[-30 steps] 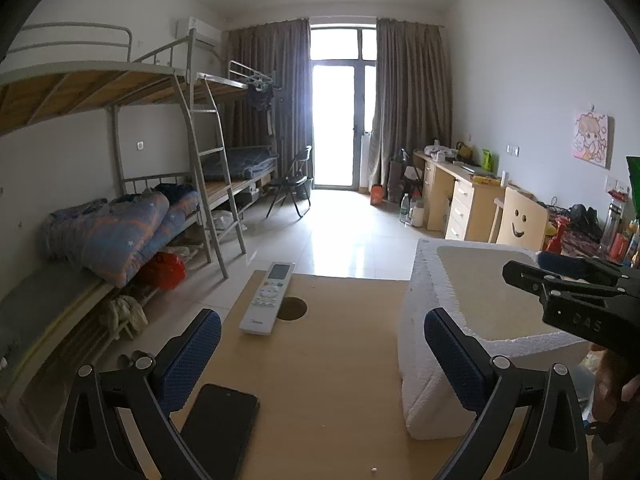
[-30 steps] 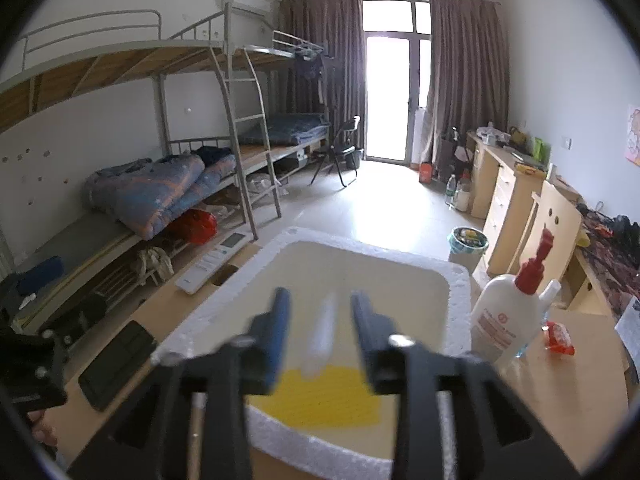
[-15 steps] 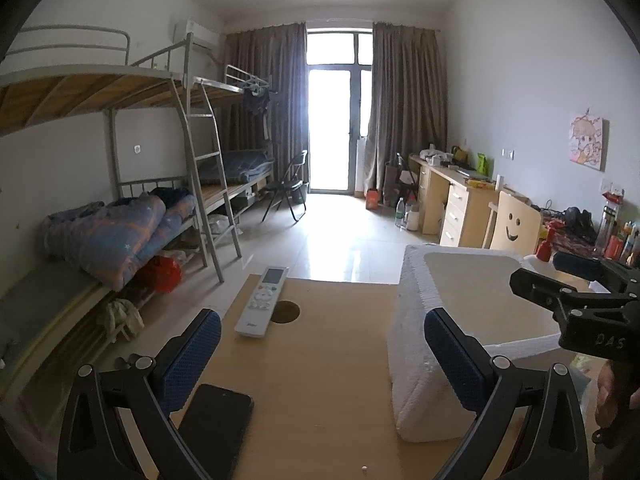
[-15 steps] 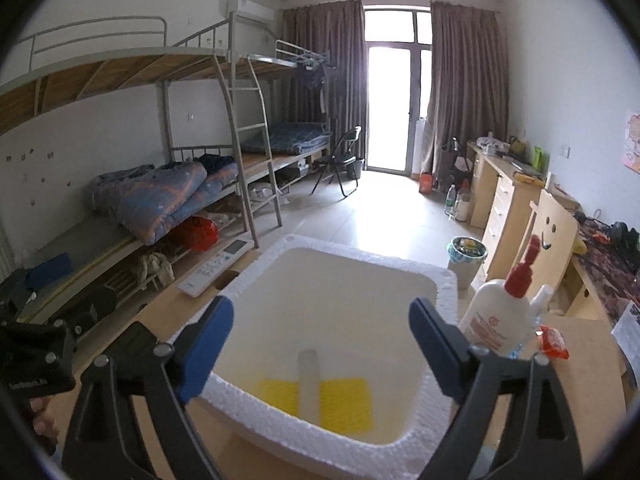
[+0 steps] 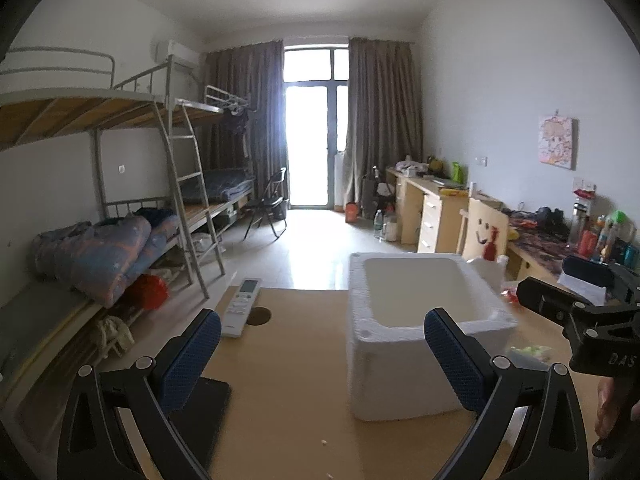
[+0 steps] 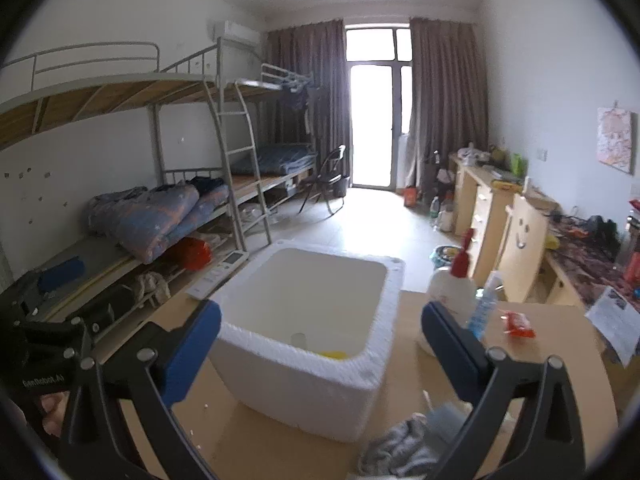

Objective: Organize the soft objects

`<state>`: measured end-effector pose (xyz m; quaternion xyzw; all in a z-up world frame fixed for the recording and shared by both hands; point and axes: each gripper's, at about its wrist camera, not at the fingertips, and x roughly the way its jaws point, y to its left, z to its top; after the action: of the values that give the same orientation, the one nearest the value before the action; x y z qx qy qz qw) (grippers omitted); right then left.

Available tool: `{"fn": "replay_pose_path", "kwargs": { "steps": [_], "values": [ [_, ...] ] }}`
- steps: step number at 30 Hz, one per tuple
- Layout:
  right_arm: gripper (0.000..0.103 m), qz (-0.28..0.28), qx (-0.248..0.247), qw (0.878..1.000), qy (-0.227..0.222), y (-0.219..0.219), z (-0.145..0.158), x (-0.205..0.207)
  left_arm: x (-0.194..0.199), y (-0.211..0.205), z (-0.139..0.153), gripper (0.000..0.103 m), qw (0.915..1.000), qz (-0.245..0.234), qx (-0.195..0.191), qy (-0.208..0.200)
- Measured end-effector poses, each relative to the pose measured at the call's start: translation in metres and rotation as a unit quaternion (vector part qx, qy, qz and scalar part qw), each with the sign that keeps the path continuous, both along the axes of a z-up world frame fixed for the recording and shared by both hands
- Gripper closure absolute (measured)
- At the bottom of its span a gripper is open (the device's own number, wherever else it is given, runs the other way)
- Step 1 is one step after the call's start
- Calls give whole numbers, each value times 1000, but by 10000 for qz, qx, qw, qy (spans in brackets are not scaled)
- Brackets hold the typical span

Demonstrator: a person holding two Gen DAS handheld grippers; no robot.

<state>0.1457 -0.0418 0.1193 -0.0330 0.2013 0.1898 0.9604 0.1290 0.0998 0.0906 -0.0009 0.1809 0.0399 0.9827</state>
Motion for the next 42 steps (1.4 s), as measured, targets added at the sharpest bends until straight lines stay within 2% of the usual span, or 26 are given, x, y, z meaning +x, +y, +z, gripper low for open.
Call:
{"fn": "replay_pose_path", "kwargs": {
  "steps": [11,21,34,37,42],
  "values": [
    [1,-250,-37,9996,-158,-23,4,-47,-51,-26,5,1,9994,-283,-1,-223],
    [1,-400,2,9985,-370,-41,-9,-96,-88,-36,4,1,9983,-423,-42,-396],
    [1,-410,104,9978,-516,-53,-27,-127,-110,-42,-4,1,9975,-463,-72,-535],
    [1,-439,149,9974,-546,-54,-31,-128,-114,-40,-10,1,9971,-402,-120,-629],
    [1,-454,125,9971,-593,-55,-42,-129,-111,-43,-27,1,9978,-351,-85,-552]
  ]
}}
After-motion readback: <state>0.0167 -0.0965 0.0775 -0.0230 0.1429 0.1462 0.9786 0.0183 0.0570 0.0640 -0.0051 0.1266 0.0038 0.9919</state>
